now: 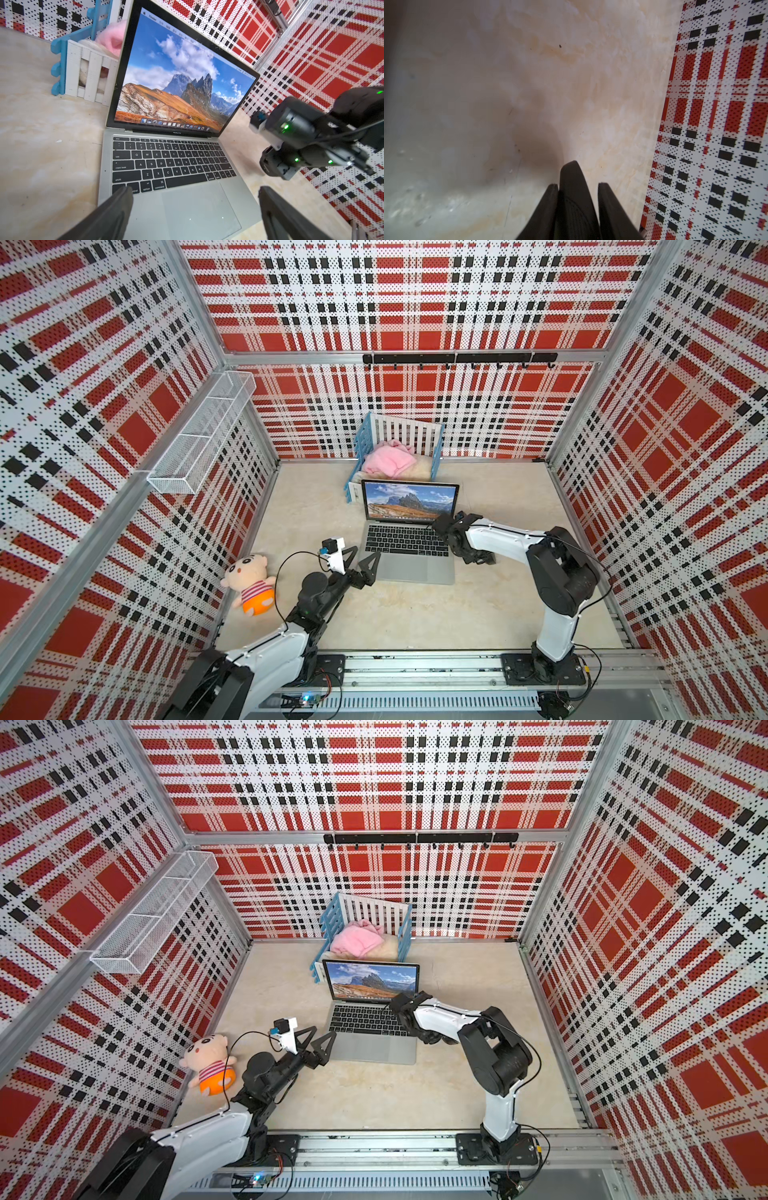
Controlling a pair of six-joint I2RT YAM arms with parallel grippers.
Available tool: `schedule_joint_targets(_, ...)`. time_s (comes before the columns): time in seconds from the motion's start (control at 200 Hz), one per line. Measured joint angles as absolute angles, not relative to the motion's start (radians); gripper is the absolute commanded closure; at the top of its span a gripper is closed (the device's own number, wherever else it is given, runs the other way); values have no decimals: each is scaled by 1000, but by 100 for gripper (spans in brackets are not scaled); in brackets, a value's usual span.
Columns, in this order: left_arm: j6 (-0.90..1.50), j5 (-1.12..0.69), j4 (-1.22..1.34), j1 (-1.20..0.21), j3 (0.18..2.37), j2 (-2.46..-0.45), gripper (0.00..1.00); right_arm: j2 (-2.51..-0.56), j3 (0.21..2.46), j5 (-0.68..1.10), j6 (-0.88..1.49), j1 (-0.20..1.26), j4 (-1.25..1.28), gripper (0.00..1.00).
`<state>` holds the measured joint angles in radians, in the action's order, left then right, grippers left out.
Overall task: Remove the wireless mouse receiver from the laptop
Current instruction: Place the mouse at the center of the board, then reset both arms
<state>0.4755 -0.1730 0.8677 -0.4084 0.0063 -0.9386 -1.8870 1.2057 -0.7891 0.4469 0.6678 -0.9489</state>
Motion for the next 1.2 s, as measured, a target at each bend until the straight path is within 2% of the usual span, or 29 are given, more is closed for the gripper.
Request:
schedule_joint_targets(0.18,500,-176,796,-378,6,-848,1,-1943,1200,-775,445,701,-917,25)
schedule_joint_targets(0.281,513,-176,772,-360,6,-845,1,-1921,1185,-738,435,706,-876,20)
schedule_joint_targets(0.466,521,-180,733,-348,16,-863,1,-1803,1098,-588,421,693,-753,19)
schedule_joint_targets(0.561,520,-174,706,-337,41,-865,1,-1691,1028,-486,413,636,-685,19)
schedule_joint_targets(0.757,531,-117,668,-296,103,-873,0,-1372,878,-262,407,316,-505,19)
schedule_joint_targets(0.902,535,-41,654,-255,107,-879,0,-1231,745,-133,368,96,-259,19)
schedule_joint_targets(1.032,498,38,642,-213,124,-879,0,-1217,600,-97,276,17,9,19)
schedule_joint_targets(1.198,441,110,645,-158,183,-886,1,-1353,503,-93,167,9,323,20)
